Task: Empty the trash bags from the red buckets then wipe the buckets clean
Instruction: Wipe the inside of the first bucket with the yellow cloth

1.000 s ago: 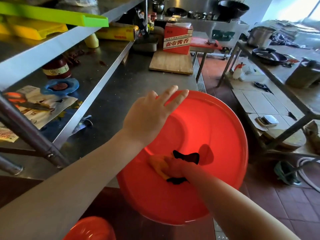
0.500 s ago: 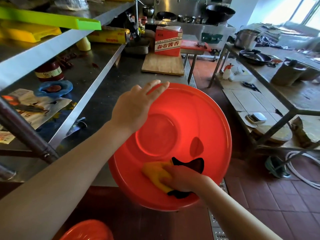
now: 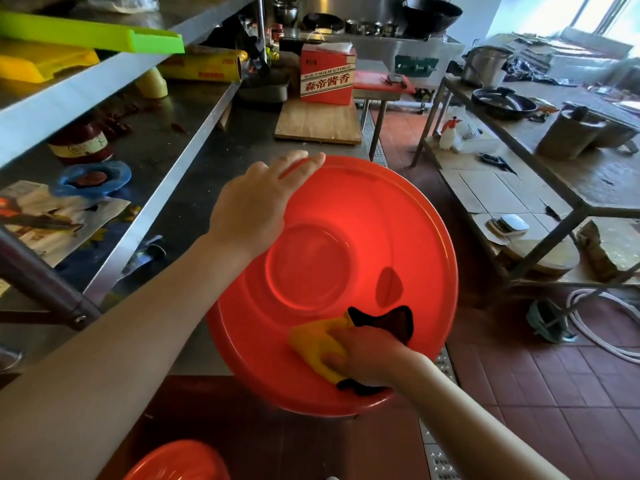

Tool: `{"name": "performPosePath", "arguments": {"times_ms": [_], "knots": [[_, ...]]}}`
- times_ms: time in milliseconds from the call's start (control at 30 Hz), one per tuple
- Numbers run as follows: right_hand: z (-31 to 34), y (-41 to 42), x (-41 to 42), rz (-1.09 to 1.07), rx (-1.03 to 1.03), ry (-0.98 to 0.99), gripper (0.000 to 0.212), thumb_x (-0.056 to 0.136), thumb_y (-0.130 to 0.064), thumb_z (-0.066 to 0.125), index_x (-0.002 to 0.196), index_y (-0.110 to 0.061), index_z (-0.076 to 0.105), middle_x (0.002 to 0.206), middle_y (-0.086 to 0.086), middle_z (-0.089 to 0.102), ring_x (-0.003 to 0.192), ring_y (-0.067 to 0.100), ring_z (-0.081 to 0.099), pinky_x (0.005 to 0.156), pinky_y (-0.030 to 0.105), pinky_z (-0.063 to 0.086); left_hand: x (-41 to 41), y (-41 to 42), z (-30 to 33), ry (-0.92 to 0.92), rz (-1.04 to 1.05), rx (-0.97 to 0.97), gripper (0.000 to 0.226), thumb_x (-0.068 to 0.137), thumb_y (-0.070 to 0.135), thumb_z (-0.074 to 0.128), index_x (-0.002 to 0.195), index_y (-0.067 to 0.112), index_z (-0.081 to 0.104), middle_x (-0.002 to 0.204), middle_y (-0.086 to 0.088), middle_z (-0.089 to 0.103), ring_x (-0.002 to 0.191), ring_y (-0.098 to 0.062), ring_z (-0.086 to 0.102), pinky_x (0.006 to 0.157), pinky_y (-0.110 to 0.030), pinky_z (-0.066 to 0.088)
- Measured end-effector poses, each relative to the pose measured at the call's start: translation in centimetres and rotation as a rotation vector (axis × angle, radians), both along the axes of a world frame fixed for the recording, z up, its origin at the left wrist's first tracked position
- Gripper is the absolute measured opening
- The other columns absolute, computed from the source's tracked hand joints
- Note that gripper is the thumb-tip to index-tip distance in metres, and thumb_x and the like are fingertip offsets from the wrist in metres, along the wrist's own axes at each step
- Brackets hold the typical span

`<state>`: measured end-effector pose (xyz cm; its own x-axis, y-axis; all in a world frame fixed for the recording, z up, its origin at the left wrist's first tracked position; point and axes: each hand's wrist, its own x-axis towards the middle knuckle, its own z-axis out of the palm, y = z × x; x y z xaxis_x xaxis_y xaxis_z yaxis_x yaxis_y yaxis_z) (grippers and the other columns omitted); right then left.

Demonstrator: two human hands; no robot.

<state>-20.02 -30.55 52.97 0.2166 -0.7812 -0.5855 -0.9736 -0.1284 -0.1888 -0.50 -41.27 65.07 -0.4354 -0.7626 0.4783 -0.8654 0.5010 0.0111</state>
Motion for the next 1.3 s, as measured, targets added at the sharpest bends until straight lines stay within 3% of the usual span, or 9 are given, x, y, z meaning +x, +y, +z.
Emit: {"name": "performPosePath", "arguments": {"times_ms": [200,333,467,600,667,767,933,1067,1300], "knots": [[-3.2,-4.2,1.0,0.004,0.054,0.130,0.071,0.098,-0.063,0.029,0.156,-0.024,0.018,0.157,0.010,0.029,0.138,0.038,0.036,0.110,0.053,0.032,0.0,-0.2,-0.1,-0.004,0.010,-0.006,0.085,0.087,-0.006,0.044,0.154,0.039,0.019,0.157,0.008,0.031,0.101,-0.024,0.052,0.063,-0.031,0.037],[-4.2,-6.3,2.0,0.003,0.107,0.199,0.062,0.105,-0.051,0.025,0.157,-0.022,0.013,0.163,0.005,0.011,0.146,0.038,0.021,0.114,0.058,0.022,0.5,0.1,-0.2,-0.005,0.016,-0.012,0.084,0.088,-0.004,0.044,0.155,0.038,0.018,0.158,0.006,0.030,0.100,-0.023,0.053,0.063,-0.029,0.037],[-6.6,-7.5,2.3,-0.113,0.004,0.097,0.063,0.097,-0.052,0.046,0.150,-0.019,0.034,0.156,0.012,0.030,0.142,0.038,0.027,0.112,0.057,0.020,0.4,0.6,-0.4,-0.028,-0.017,-0.035,0.081,0.088,-0.003,0.041,0.155,0.038,0.020,0.157,0.007,0.032,0.094,-0.022,0.052,0.060,-0.030,0.040],[-8.8,-8.8,2.2,-0.152,0.064,0.097,0.064,0.103,-0.052,0.024,0.157,-0.019,0.015,0.164,0.007,0.010,0.147,0.038,0.018,0.114,0.061,0.020,-0.2,0.9,-0.4,-0.058,-0.053,-0.067,0.083,0.085,-0.005,0.043,0.154,0.038,0.024,0.156,0.008,0.034,0.087,-0.023,0.053,0.055,-0.034,0.046],[-10.1,-9.6,1.8,-0.193,0.086,0.072,0.065,0.099,-0.059,0.019,0.156,-0.027,0.016,0.164,0.005,0.009,0.145,0.041,0.019,0.112,0.064,0.019,-0.5,1.0,-0.5,-0.068,-0.067,-0.070,0.081,0.085,-0.003,0.040,0.154,0.038,0.025,0.156,0.009,0.034,0.085,-0.023,0.053,0.055,-0.033,0.044],[-11.1,-9.8,1.4,-0.150,0.083,0.113,0.065,0.098,-0.060,0.019,0.155,-0.030,0.020,0.163,0.006,0.014,0.144,0.042,0.022,0.110,0.064,0.020,-1.0,1.1,-0.4,-0.079,-0.067,-0.080,0.082,0.087,-0.004,0.043,0.154,0.039,0.025,0.156,0.009,0.034,0.086,-0.023,0.053,0.056,-0.033,0.042],[-9.9,-9.4,1.9,-0.091,0.094,0.172,0.068,0.101,-0.057,0.020,0.158,-0.021,0.008,0.164,0.007,0.011,0.145,0.039,0.021,0.114,0.056,0.021,-1.1,1.3,-0.4,-0.086,-0.084,-0.090,0.082,0.087,-0.005,0.041,0.155,0.038,0.024,0.157,0.009,0.034,0.085,-0.023,0.052,0.058,-0.038,0.050],[-8.8,-7.8,1.3,-0.071,0.107,0.127,0.072,0.100,-0.060,0.020,0.158,-0.021,0.003,0.164,0.007,0.007,0.146,0.040,0.019,0.114,0.058,0.022,-1.3,1.4,-0.5,-0.073,-0.080,-0.105,0.083,0.088,-0.006,0.048,0.154,0.038,0.024,0.156,0.009,0.035,0.084,-0.023,0.052,0.058,-0.037,0.050],[-4.9,-3.5,-0.2,-0.047,0.069,0.089,0.069,0.098,-0.060,0.033,0.156,-0.025,0.016,0.153,0.012,0.036,0.135,0.037,0.040,0.110,0.051,0.034,-2.4,0.9,-0.1,-0.089,-0.124,-0.101,0.085,0.086,-0.007,0.049,0.153,0.039,0.026,0.155,0.009,0.037,0.086,-0.025,0.054,0.054,-0.033,0.045]]}}
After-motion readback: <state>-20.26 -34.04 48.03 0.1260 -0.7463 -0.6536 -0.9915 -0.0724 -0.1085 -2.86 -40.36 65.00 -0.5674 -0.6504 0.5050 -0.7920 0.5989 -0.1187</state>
